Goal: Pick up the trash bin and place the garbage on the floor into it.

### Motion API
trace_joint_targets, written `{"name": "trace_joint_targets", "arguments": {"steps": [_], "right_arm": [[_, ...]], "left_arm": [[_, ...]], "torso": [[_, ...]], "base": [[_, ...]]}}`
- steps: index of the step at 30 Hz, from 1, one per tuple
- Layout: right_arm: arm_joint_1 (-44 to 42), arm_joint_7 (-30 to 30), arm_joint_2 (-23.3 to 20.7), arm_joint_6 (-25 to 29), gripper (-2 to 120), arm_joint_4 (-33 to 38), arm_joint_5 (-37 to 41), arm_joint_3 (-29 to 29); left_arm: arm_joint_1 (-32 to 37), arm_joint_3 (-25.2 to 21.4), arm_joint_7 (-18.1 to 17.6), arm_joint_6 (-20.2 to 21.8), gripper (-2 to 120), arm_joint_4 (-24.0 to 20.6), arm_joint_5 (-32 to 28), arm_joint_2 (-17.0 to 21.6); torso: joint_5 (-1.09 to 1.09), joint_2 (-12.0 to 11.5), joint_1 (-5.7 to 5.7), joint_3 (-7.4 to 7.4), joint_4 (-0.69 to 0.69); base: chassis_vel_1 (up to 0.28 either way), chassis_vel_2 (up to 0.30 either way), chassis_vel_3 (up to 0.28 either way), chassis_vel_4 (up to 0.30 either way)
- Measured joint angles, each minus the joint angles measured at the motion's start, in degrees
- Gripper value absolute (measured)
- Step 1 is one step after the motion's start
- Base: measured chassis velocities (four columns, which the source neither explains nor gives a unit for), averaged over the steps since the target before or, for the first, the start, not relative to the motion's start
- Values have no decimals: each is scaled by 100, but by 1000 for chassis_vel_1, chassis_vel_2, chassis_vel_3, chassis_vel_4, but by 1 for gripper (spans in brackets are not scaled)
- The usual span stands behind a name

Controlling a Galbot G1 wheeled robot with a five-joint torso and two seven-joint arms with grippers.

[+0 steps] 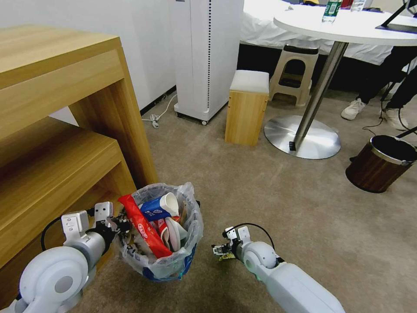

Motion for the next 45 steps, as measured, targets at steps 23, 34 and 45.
{"name": "trace_joint_targets", "arguments": {"steps": [23, 34, 45], "right_arm": [[-284, -48, -695, -329, 100, 511, -316, 270], [-414, -303, -763, -341, 100, 603, -517, 221], [-336, -2109, -1131, 539, 100, 575, -2606, 314]], "left_arm": [[-55, 24, 137, -20, 1, 99, 37, 11], [-34, -17, 172, -26, 1, 100, 44, 20], [-52, 21, 175, -32, 1, 91, 80, 11]], "torso": [[1, 0, 0, 0, 0], [1, 0, 0, 0, -1], [0, 0, 0, 0, 0]], "base": [[0, 0, 0, 0], [0, 0, 0, 0], [0, 0, 0, 0]]}}
